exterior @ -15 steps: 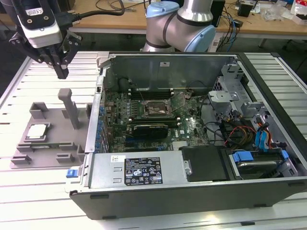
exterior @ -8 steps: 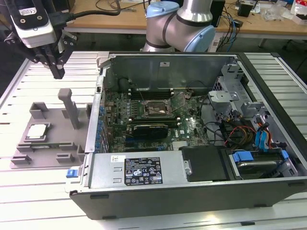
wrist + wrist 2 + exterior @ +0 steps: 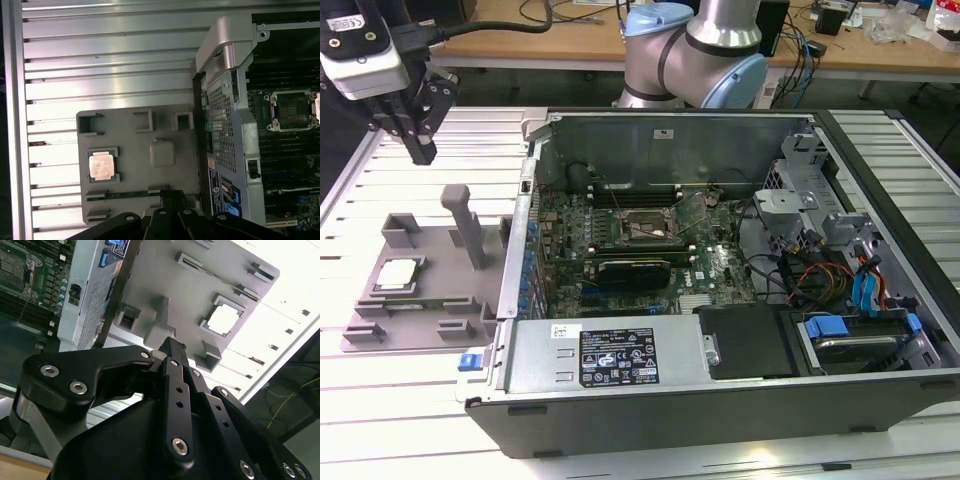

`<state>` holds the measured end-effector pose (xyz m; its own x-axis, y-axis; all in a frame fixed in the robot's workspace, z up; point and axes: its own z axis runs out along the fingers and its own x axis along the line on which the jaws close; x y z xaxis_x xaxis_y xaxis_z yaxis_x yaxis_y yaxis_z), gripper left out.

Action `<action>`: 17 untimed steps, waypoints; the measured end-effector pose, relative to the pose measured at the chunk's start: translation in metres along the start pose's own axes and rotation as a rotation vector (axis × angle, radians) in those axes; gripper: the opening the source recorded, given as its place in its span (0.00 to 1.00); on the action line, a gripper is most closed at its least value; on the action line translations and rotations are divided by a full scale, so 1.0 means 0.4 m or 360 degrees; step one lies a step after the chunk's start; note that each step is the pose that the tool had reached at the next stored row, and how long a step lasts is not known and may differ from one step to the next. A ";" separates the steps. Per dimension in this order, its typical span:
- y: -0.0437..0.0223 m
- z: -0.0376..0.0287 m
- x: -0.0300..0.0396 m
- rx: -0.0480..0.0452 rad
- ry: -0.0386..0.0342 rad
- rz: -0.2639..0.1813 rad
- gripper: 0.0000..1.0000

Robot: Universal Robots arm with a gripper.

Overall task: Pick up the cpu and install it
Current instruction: 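Reach for the cpu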

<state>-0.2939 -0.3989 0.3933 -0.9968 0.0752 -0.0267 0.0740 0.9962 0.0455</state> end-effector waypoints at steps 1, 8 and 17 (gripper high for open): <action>0.000 0.000 0.007 0.0000 0.0000 0.0000 0.11; -0.003 0.002 0.039 -0.0002 0.0000 0.0000 0.11; -0.006 0.012 0.068 -0.0002 0.0000 0.0000 0.11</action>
<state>-0.3212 -0.3991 0.3876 -0.9968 0.0753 -0.0267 0.0740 0.9962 0.0467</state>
